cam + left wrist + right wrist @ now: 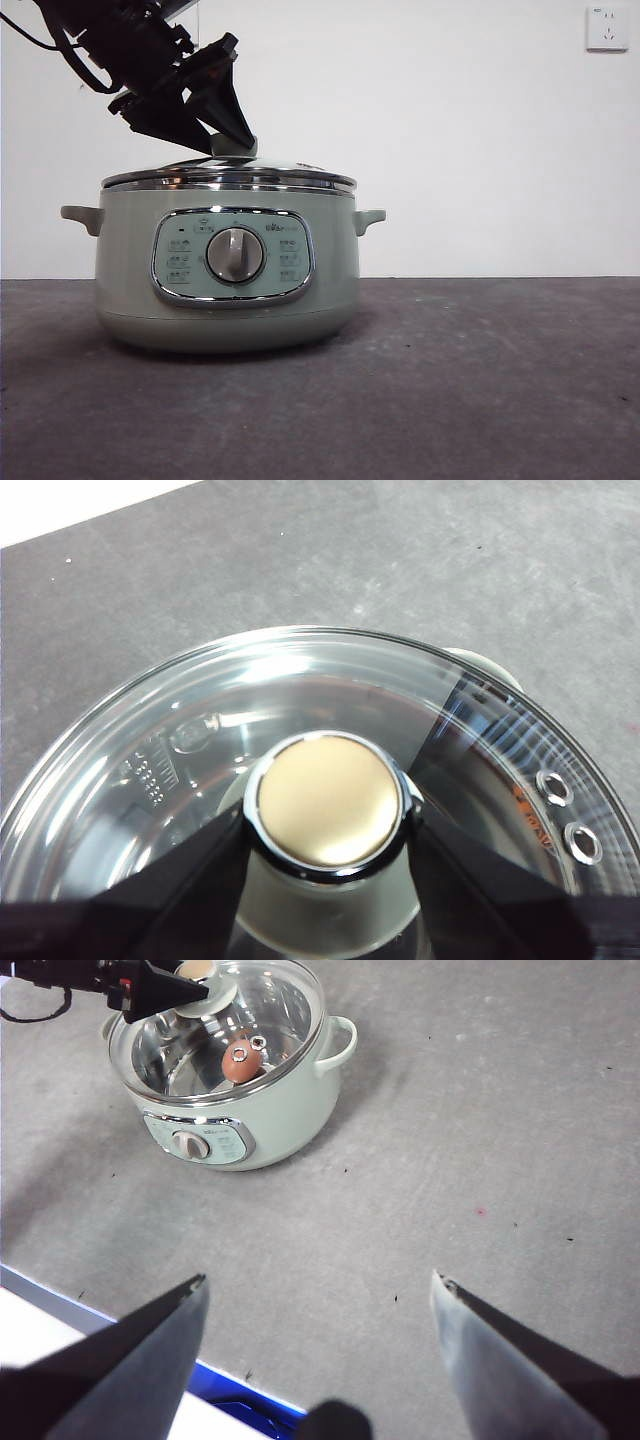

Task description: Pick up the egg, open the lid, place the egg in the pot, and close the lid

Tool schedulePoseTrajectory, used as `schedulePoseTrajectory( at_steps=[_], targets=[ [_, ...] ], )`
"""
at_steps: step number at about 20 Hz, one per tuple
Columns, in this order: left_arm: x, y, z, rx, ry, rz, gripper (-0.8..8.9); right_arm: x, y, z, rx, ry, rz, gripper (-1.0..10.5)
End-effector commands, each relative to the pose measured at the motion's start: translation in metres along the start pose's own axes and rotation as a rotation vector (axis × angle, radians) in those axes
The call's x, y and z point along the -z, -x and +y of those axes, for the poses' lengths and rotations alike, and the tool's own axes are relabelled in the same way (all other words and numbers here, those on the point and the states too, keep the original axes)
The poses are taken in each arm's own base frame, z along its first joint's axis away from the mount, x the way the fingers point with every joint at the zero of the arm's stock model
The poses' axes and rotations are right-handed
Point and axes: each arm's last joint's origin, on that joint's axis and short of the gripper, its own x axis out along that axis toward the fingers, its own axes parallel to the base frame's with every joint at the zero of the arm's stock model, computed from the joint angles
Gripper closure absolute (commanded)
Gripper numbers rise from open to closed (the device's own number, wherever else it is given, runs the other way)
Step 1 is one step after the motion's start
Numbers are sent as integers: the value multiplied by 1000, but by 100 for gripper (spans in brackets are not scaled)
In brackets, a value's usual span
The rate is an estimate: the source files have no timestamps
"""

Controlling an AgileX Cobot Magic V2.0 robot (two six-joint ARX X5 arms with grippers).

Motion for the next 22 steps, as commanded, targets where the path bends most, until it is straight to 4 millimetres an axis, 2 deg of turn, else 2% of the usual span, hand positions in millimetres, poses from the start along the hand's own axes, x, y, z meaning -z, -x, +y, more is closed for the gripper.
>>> schedulePoseTrajectory(
  at_steps=[1, 9, 14, 15, 18, 19, 22],
  targets=[
    [4, -10, 2, -34, -10, 28, 821, 4, -1, -1, 12, -5, 31, 570],
    [6, -9, 3, -41, -32, 40, 821, 4, -1, -2, 33, -4, 25, 570],
    [12, -9, 2, -33, -8, 106, 810, 4, -1, -2, 33, -4, 25, 570],
    [12, -9, 2, -33, -7, 110, 784, 4, -1, -1, 33, -4, 25, 570],
    [11, -8, 1, -7, -5, 103, 504, 4, -1, -1, 33, -4, 25, 570],
    [10, -8, 1, -7, -2, 105, 475, 4, -1, -1, 33, -4, 25, 570],
    [4, -4, 0, -6, 0, 111, 468, 4, -2, -1, 33, -4, 26, 570]
  ],
)
